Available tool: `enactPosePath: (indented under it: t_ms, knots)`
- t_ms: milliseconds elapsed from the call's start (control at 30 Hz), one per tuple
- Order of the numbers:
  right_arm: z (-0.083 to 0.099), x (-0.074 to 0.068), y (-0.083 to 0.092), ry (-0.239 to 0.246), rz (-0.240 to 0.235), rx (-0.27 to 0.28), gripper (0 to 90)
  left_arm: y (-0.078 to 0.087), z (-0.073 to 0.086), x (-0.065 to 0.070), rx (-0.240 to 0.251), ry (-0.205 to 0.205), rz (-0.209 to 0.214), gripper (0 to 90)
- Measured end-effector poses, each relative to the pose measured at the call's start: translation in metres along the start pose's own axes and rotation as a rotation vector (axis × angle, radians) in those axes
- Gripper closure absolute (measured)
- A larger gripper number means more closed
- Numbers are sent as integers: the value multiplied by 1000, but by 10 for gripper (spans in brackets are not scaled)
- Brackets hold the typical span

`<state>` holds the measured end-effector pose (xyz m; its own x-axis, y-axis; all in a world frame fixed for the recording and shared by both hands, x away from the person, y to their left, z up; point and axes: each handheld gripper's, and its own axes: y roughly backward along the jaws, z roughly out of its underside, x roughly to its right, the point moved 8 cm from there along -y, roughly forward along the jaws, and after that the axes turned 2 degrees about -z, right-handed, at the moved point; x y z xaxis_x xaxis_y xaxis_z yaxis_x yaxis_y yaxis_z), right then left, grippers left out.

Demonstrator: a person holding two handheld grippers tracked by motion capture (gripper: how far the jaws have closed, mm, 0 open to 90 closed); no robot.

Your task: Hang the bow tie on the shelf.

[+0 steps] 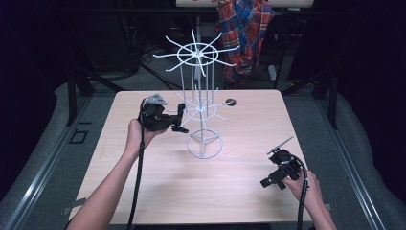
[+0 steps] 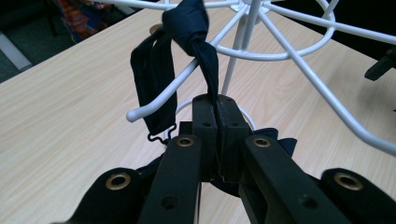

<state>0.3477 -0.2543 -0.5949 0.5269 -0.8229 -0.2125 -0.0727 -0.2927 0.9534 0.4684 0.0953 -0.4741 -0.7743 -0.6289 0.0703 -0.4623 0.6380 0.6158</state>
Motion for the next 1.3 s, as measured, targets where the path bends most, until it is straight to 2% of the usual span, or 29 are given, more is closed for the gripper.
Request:
enactPosePath:
  t_ms: [400, 833, 933, 1167, 1200, 1233, 1267, 1300]
  knots:
    - [0, 0, 1, 7, 5, -6, 116, -2, 3, -2, -4, -7, -57, 877]
    - [0, 0, 0, 2, 3, -8, 116, 2, 7, -6, -13, 2, -61, 784]
    - [0, -1, 0, 0, -1, -5, 116, 5, 7, -5, -15, 7, -62, 748]
    - [0, 0, 1, 9, 9, 0, 116, 15, 12, -8, -32, 22, -99, 652]
    - [-1, 0, 0, 8, 10, 1, 116, 18, 13, -9, -37, 32, -102, 627]
    - [-1, 0, 1, 9, 11, 0, 116, 20, 14, -10, -43, 31, -109, 543]
    - [-1, 0, 1, 9, 11, 0, 116, 22, 15, -11, -49, 36, -117, 543]
    - [-1, -1, 0, -5, 5, 11, 116, 24, 16, -12, -53, 39, -128, 478]
